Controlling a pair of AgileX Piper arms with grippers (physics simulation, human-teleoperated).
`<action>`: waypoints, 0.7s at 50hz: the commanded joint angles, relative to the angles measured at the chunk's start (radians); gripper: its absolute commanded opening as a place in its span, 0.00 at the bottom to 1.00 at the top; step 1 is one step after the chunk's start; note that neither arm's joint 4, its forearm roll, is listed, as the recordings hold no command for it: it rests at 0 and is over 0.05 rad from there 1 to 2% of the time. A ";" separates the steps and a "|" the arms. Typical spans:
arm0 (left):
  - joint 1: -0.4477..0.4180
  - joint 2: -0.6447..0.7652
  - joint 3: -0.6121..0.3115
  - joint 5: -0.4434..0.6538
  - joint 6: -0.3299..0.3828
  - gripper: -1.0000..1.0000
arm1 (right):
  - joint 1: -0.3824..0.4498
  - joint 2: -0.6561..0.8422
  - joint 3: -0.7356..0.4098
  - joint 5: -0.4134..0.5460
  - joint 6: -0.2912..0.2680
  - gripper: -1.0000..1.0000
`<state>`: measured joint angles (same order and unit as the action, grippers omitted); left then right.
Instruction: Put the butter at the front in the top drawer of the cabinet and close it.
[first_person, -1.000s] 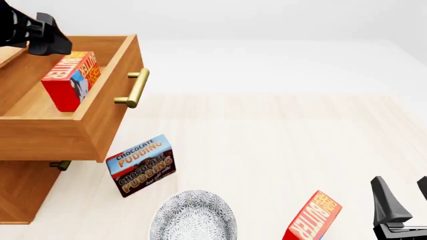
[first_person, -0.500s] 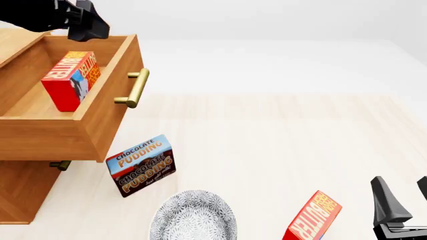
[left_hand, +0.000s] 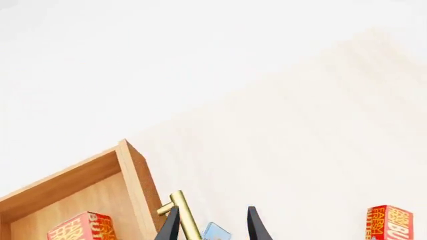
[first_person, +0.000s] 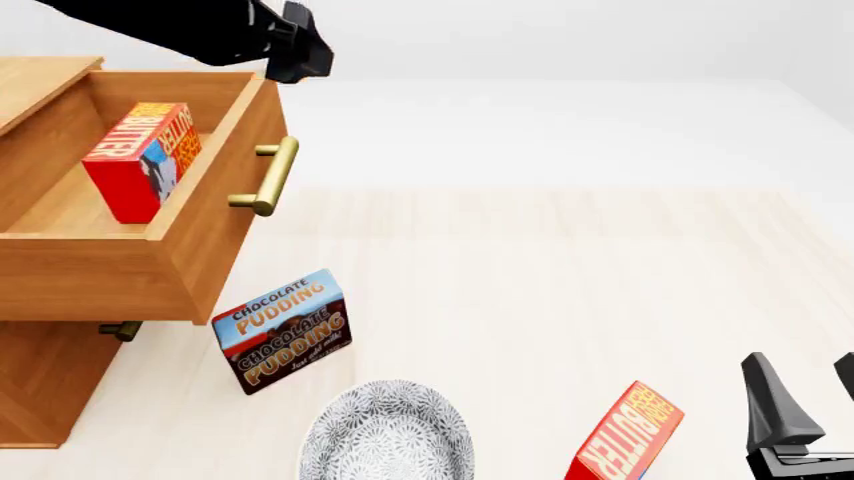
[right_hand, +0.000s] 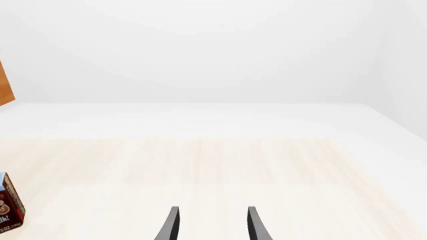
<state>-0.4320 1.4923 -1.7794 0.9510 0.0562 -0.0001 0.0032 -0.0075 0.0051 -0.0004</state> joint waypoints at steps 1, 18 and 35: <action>-0.085 0.071 0.005 -0.076 -0.047 1.00 | 0.000 0.000 0.002 -0.002 0.000 1.00; -0.129 0.138 0.069 -0.195 -0.134 1.00 | 0.000 0.000 0.002 -0.002 0.000 1.00; -0.127 0.160 0.175 -0.296 -0.185 1.00 | 0.000 0.000 0.002 -0.002 0.000 1.00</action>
<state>-0.5549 1.6346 -1.6627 0.7147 -0.0947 -0.0001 0.0032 -0.0075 0.0051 -0.0003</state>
